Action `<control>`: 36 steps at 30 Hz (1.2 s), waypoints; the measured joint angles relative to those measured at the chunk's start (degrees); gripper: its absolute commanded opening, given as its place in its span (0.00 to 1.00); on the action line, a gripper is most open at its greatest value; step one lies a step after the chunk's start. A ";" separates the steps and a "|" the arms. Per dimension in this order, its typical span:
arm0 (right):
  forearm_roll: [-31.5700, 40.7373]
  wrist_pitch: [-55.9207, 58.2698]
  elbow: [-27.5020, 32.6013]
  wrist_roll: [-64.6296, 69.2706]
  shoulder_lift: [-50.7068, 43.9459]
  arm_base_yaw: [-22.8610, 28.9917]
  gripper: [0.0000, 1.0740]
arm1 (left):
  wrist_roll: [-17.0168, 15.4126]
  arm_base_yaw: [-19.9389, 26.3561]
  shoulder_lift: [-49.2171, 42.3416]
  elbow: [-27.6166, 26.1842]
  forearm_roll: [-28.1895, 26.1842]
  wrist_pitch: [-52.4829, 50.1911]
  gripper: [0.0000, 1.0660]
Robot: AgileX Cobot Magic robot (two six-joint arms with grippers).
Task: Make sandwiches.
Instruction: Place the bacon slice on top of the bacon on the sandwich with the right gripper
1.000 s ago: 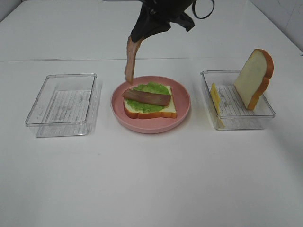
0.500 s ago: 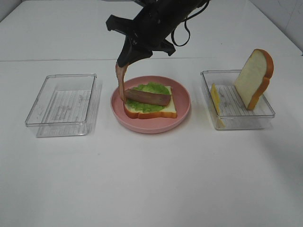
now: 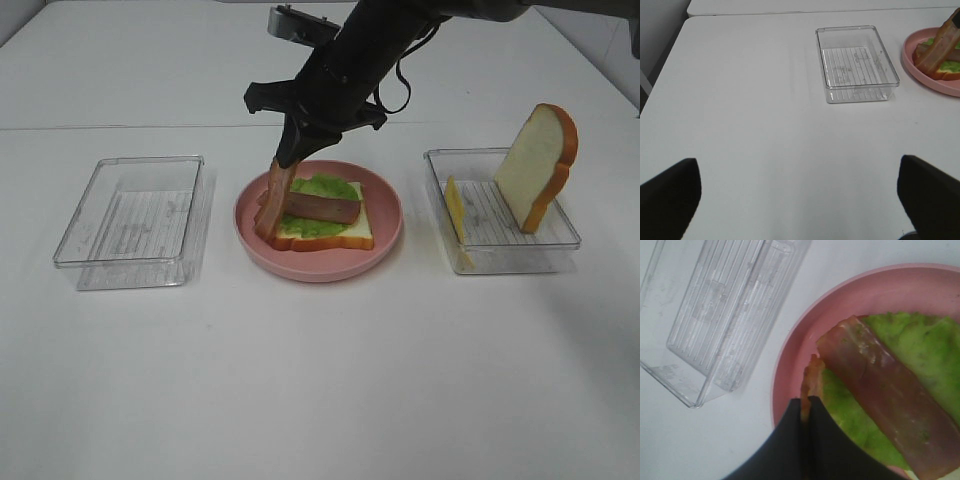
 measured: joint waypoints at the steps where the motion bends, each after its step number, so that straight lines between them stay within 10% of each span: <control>1: -1.83 -0.23 0.00 0.00 0.00 0.00 0.00 | 0.00 0.00 0.00 0.00 0.00 0.00 0.93; 12: -15.87 -1.55 0.00 5.90 0.00 0.00 0.00 | 0.00 0.00 0.00 0.00 0.00 0.00 0.93; 26: -16.90 -2.81 0.00 7.10 0.00 0.00 0.00 | 0.00 0.00 0.00 0.00 0.00 0.00 0.93; 36: -17.93 -2.86 0.00 7.16 0.00 0.00 0.18 | 0.00 0.00 0.00 0.00 0.00 0.00 0.93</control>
